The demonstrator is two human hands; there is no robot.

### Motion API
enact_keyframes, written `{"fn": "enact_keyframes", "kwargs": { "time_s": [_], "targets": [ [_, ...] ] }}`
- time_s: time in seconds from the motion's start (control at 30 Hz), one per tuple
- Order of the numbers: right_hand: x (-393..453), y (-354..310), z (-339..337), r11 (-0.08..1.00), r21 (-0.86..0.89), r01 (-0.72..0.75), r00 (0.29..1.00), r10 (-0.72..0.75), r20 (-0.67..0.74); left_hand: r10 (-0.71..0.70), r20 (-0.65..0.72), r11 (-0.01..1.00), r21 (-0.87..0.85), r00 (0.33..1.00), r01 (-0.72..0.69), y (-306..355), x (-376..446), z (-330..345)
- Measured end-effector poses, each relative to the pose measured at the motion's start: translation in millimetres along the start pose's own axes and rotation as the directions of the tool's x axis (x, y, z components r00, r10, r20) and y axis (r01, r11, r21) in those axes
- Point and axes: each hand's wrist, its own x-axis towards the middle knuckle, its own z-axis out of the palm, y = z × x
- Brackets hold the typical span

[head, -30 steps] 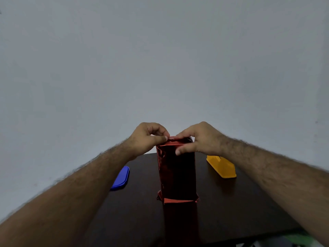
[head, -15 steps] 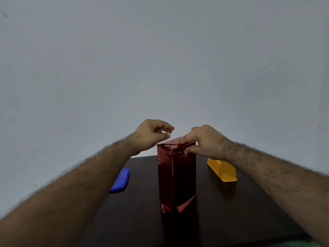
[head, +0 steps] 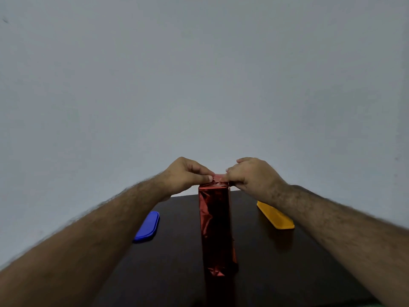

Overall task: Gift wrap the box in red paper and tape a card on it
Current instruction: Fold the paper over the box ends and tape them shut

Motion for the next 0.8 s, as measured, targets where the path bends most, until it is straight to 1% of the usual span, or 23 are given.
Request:
{"fn": "enact_keyframes", "kwargs": {
  "time_s": [0.07, 0.2, 0.4, 0.5, 0.6, 0.67, 0.7, 0.73, 0.8],
  "targets": [
    [3, 0, 2, 1.000, -0.002, 0.021, 1.000, -0.021, -0.013, -0.026, -0.042, 0.999, 0.025, 0.999, 0.027, -2, 2, -1],
    [3, 1, 6, 0.999, 0.038, -0.008, 0.998, 0.011, -0.058, -0.087, -0.061, 0.996, 0.016, 0.994, 0.088, -5, 4, 1],
    [-3, 6, 13, 0.998, 0.065, -0.019, 0.991, 0.027, -0.129, -0.071, -0.060, 0.998, -0.006, 0.996, 0.070, -5, 6, 7],
    [-5, 6, 14, 0.997, 0.071, -0.018, 0.990, 0.028, -0.135, -0.025, -0.044, 1.000, 0.016, 0.999, 0.026, -4, 6, 8],
    [-5, 4, 12, 0.997, 0.072, -0.014, 0.991, 0.023, -0.129, -0.017, -0.033, 0.999, 0.043, 0.999, 0.018, -4, 6, 9],
    [-8, 1, 11, 0.993, 0.100, -0.060, 0.989, 0.073, -0.132, -0.028, -0.022, 0.999, 0.044, 0.999, 0.029, -3, 6, 9],
    [-10, -1, 10, 0.985, 0.135, -0.109, 0.980, 0.129, -0.148, -0.036, -0.015, 0.998, 0.043, 0.999, 0.037, -2, 5, 9],
    [-13, -3, 10, 0.965, 0.192, -0.176, 0.963, 0.209, -0.168, -0.046, -0.010, 0.998, 0.043, 0.999, 0.047, -1, 5, 8],
    [-20, -2, 11, 0.896, 0.303, -0.324, 0.900, 0.390, -0.193, -0.071, -0.005, 0.996, 0.045, 0.997, 0.071, 1, 3, 6]
  ]
}}
